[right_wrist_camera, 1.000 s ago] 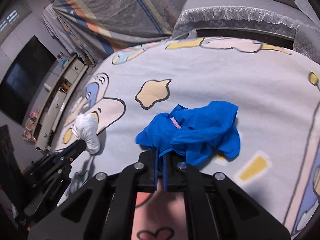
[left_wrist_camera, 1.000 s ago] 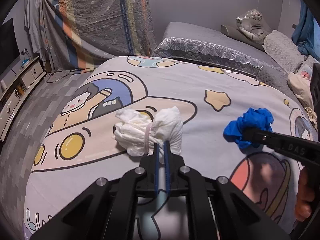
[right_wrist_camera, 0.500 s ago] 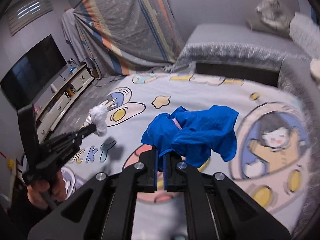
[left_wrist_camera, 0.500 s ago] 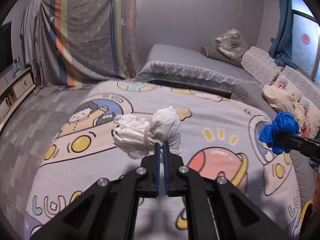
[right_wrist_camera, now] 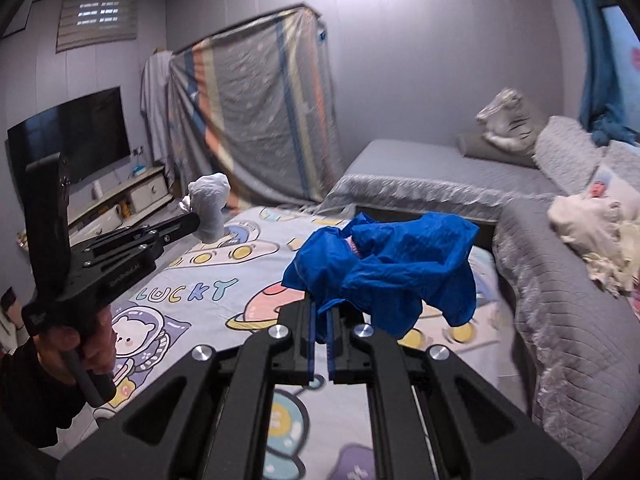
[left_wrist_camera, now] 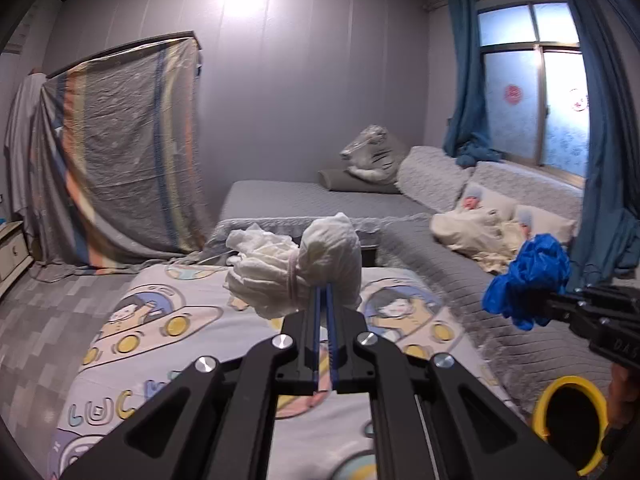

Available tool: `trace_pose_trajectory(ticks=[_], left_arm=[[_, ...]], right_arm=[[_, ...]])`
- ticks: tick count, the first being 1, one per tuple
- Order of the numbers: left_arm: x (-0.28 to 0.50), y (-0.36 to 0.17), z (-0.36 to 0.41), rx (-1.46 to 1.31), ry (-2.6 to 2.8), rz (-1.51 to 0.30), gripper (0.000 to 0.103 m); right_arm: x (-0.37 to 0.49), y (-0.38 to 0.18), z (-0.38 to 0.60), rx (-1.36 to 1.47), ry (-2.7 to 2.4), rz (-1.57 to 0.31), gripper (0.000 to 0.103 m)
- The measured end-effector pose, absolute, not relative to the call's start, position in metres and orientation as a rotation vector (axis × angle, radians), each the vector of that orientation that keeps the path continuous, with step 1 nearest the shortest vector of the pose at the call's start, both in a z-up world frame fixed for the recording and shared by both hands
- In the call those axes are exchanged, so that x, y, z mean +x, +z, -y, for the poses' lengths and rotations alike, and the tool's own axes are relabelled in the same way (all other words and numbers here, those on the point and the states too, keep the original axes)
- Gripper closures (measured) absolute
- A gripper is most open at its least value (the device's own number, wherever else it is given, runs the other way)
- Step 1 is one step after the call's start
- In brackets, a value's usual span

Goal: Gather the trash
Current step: 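Carry the tissue bundle and blue glove over the yellow bin and release both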

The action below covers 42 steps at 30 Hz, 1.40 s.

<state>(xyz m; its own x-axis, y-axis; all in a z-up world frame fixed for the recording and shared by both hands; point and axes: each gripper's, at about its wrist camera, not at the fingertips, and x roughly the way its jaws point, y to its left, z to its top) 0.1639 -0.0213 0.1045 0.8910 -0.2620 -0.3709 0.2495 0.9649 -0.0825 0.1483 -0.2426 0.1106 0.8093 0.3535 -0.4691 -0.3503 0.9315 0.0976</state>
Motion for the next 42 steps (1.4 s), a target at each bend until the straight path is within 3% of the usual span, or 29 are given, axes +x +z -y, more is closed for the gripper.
trace_pose_trajectory(ticks=[21, 42], left_arm=[[0.034, 0.118, 0.205, 0.084, -0.634, -0.263, 0.1], [0.022, 0.075, 0.309, 0.238, -0.816, -0.332, 0.1]], right_arm=[[-0.027, 0.082, 0.375, 0.06, -0.023, -0.363, 0.1], [-0.08, 0.013, 0.444, 0.166, -0.284, -0.437, 0.1]])
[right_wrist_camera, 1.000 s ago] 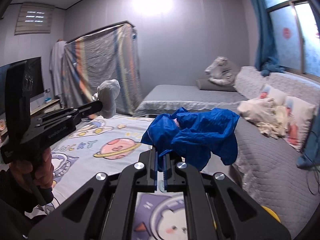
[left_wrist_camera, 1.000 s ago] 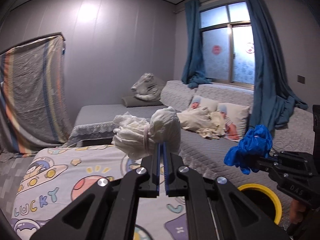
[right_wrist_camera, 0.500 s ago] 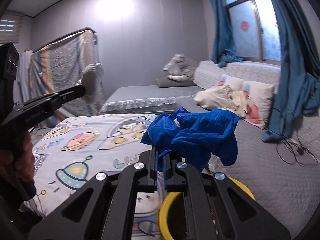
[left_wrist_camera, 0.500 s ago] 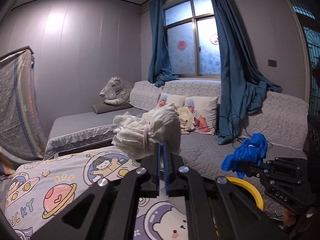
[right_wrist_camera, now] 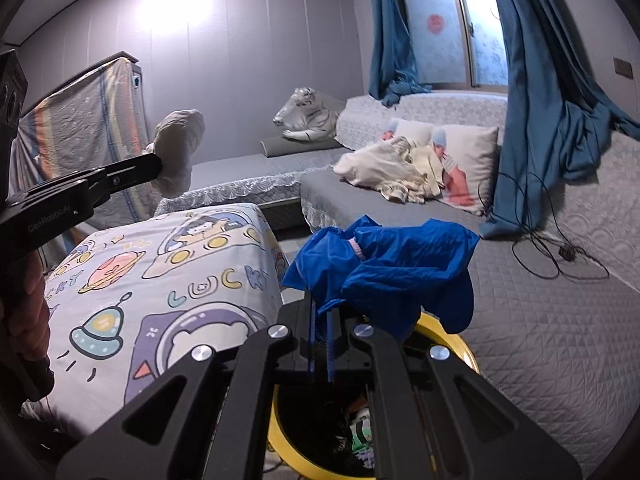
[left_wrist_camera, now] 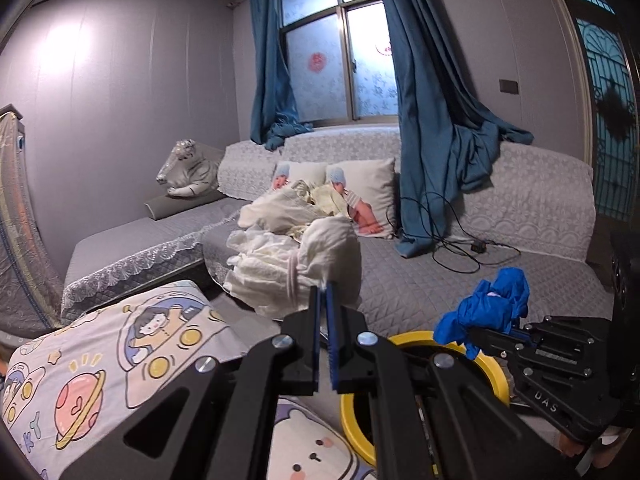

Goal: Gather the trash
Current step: 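Carry the tissue bundle and blue glove over the yellow bin and release both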

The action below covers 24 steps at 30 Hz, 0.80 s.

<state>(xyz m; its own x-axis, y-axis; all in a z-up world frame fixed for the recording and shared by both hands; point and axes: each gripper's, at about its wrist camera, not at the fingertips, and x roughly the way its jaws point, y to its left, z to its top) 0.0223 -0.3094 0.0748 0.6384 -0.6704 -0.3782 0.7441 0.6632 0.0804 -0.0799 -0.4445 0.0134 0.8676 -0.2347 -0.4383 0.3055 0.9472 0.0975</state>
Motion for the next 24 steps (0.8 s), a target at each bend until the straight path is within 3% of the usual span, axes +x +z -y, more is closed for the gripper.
trace_pose_trajectory(ticks=[12, 24], left_arm=[[0.05, 0.003, 0.396, 0.361, -0.949, -0.579, 0.1], [0.087, -0.055, 0.429, 0.371, -0.914, -0.76, 0.1]], right_arm=[[-0.073, -0.029, 0.488, 0.332, -0.335, -0.592, 0.099], [-0.063, -0.067, 0.518, 0.434, -0.356, -0.729, 0.098]])
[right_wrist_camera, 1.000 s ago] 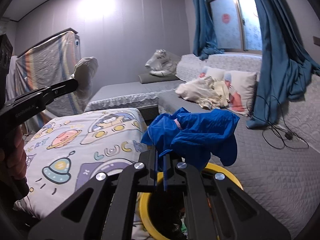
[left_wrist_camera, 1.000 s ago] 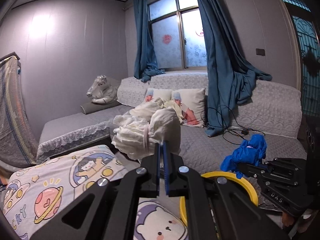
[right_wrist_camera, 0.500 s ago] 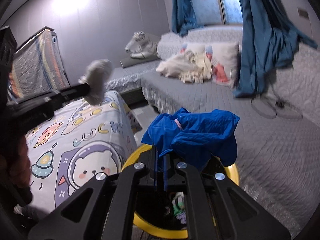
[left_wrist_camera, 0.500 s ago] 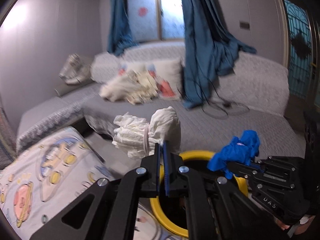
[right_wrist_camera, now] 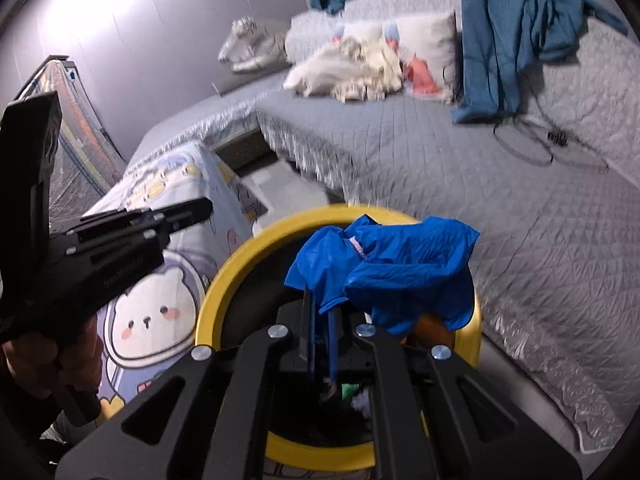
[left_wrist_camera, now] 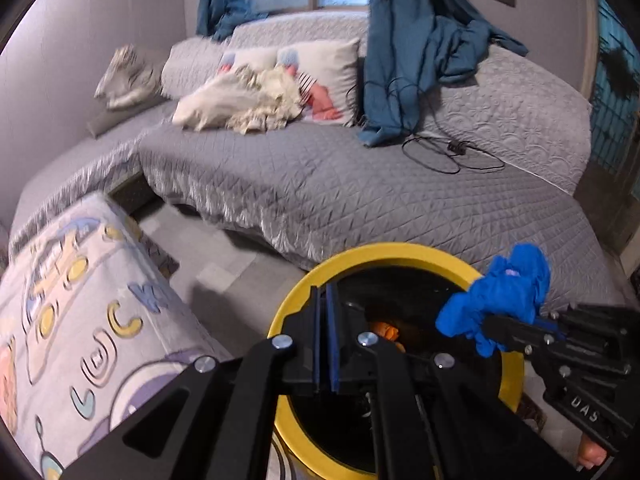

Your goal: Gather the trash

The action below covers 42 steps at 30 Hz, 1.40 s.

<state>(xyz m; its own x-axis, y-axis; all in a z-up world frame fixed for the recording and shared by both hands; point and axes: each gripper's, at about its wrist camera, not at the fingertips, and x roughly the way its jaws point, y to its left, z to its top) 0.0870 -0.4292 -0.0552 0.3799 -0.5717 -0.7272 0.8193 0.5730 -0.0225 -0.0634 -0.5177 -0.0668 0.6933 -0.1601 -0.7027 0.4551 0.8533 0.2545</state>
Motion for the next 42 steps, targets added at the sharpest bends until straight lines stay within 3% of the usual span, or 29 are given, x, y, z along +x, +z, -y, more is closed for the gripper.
trace_pose_trajectory(ticks=[4, 6, 7, 9, 21, 28, 32, 35, 37, 42], left_arm=[[0.106, -0.062, 0.418, 0.312, -0.891, -0.848, 0.099], [0.116, -0.064, 0.41, 0.278, -0.878, -0.88, 0.096], [0.122, -0.064, 0.404, 0.255, -0.868, -0.901, 0.091], [0.131, -0.064, 0.394, 0.22, -0.858, -0.925, 0.085], [0.17, 0.001, 0.239, 0.054, -0.649, -0.756, 0.082], [0.158, 0.034, 0.11, 0.015, -0.4, -0.584, 0.056], [0.135, 0.041, 0.05, -0.025, -0.291, -0.508, 0.038], [0.118, 0.041, 0.018, -0.046, -0.235, -0.457, 0.029], [0.104, 0.04, 0.0, -0.06, -0.201, -0.417, 0.019], [0.062, 0.035, -0.033, -0.079, -0.107, -0.284, 0.008]], right_arm=[[-0.06, -0.079, 0.522, 0.453, -0.36, -0.787, 0.091], [-0.06, -0.082, 0.524, 0.477, -0.364, -0.79, 0.067], [-0.06, -0.082, 0.525, 0.478, -0.37, -0.79, 0.064], [-0.059, -0.081, 0.525, 0.471, -0.396, -0.792, 0.063], [-0.043, -0.03, 0.481, 0.342, -0.404, -0.705, 0.063], [-0.007, 0.005, 0.415, 0.177, -0.382, -0.586, 0.059], [0.011, 0.016, 0.367, 0.106, -0.341, -0.514, 0.043], [0.019, 0.023, 0.327, 0.049, -0.331, -0.44, 0.022], [0.02, 0.027, 0.305, 0.026, -0.32, -0.388, 0.018], [0.017, 0.032, 0.262, 0.009, -0.318, -0.274, 0.009]])
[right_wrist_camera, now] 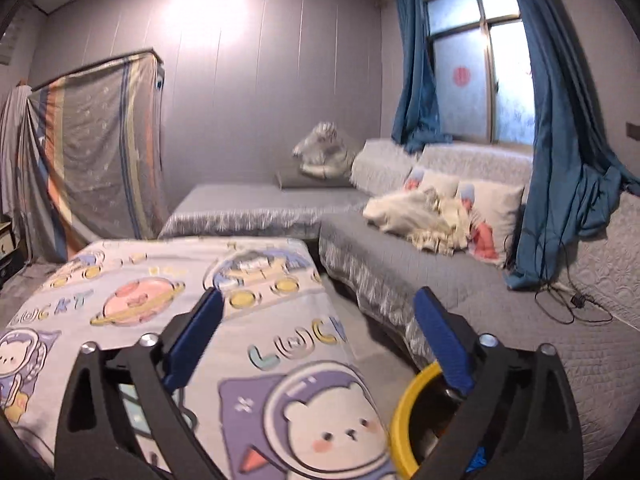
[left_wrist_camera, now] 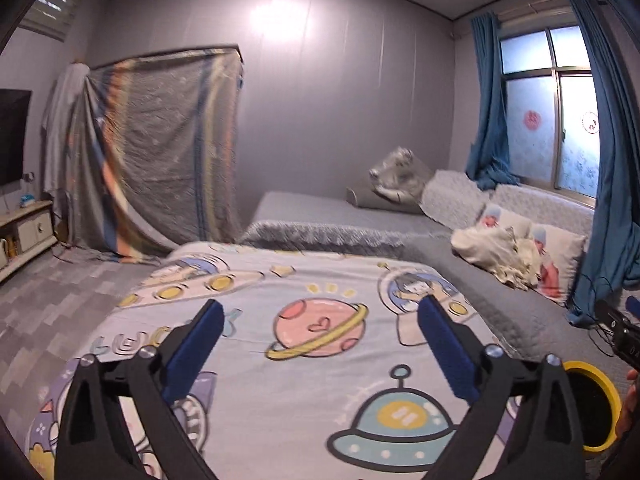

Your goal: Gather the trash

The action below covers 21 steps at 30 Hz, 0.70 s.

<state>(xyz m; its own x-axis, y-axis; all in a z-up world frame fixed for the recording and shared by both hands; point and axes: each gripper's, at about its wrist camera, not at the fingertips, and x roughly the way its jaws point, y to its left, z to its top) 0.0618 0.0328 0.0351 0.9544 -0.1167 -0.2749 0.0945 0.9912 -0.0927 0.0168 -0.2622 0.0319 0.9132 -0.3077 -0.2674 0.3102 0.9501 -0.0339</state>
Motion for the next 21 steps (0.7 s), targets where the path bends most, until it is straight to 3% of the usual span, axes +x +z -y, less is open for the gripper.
trace_pose_trajectory(ticks=[21], left_arm=[[0.006, 0.009, -0.035, -0.062, -0.011, -0.345, 0.008]], right_arm=[[-0.015, 0.007, 0.201, -0.003, -0.309, -0.268, 0.008]])
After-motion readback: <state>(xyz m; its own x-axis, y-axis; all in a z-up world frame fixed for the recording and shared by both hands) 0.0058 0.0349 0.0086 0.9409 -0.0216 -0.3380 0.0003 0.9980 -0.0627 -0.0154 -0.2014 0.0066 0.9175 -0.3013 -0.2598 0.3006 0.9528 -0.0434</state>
